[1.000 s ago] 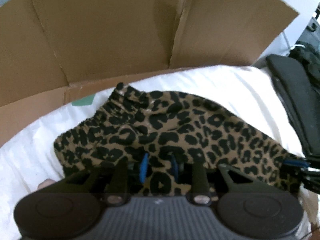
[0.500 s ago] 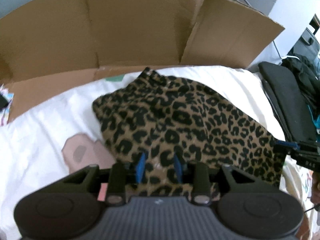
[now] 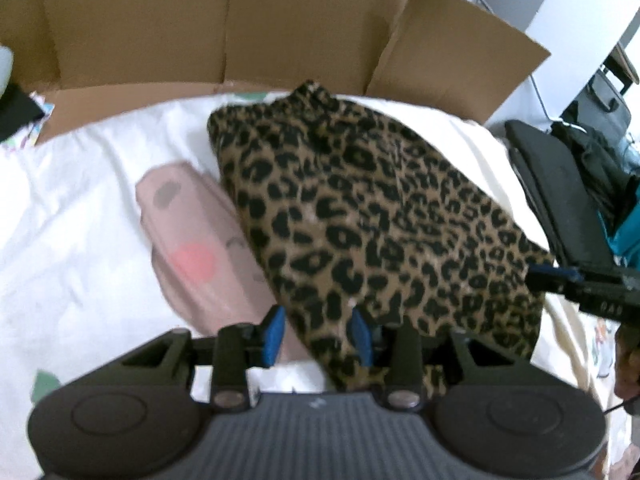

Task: Fold clothes

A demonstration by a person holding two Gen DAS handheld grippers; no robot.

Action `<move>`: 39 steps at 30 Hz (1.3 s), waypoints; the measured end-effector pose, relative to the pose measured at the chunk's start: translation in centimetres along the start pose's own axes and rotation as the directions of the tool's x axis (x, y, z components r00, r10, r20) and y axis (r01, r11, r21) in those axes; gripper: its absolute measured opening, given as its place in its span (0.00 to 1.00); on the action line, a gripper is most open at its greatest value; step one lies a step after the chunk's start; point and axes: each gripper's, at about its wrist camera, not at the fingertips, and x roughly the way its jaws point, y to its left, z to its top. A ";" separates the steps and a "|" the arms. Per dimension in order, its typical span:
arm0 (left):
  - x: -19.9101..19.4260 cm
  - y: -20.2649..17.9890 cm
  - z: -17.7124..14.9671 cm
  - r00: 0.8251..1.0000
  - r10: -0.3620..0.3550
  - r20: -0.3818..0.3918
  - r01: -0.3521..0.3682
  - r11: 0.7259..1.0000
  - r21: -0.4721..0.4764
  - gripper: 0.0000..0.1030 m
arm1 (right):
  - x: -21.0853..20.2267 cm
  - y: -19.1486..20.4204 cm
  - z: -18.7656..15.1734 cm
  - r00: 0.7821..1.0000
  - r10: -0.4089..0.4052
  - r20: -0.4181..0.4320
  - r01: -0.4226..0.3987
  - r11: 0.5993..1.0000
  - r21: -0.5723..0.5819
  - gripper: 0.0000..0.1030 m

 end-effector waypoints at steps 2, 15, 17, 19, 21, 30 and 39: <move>-0.1 -0.1 -1.5 1.000 -0.007 0.007 0.007 1.000 -0.012 0.44 | -0.2 0.5 -0.3 1.000 0.014 -0.010 -0.014 1.000 -0.008 0.27; -0.5 -0.5 -7.5 0.997 -0.074 0.000 0.073 0.992 -0.099 0.54 | -1.0 4.2 -2.3 0.988 0.112 -0.103 -0.124 0.985 -0.118 0.30; -0.7 -0.5 -8.1 0.996 -0.091 -0.002 0.091 0.993 -0.079 0.54 | -1.0 4.8 -2.5 0.985 0.126 -0.121 -0.144 0.979 -0.146 0.30; -0.7 -0.2 -8.5 0.993 -0.117 -0.001 0.116 0.991 -0.073 0.54 | -0.9 5.5 -2.6 0.979 0.138 -0.152 -0.165 0.969 -0.185 0.30; -0.7 0.1 -8.8 0.990 -0.142 -0.003 0.142 0.986 -0.084 0.54 | -0.9 6.4 -2.6 0.969 0.153 -0.196 -0.197 0.953 -0.232 0.30; -1.3 0.1 -9.5 0.991 -0.131 -0.009 0.129 0.986 -0.107 0.52 | -1.8 9.4 -4.4 0.948 0.199 -0.250 -0.274 0.908 -0.316 0.32; -1.9 -0.4 -11.8 0.996 -0.081 -0.040 0.081 0.997 -0.001 0.52 | -2.6 12.2 -6.3 0.927 0.236 -0.291 -0.338 0.860 -0.381 0.41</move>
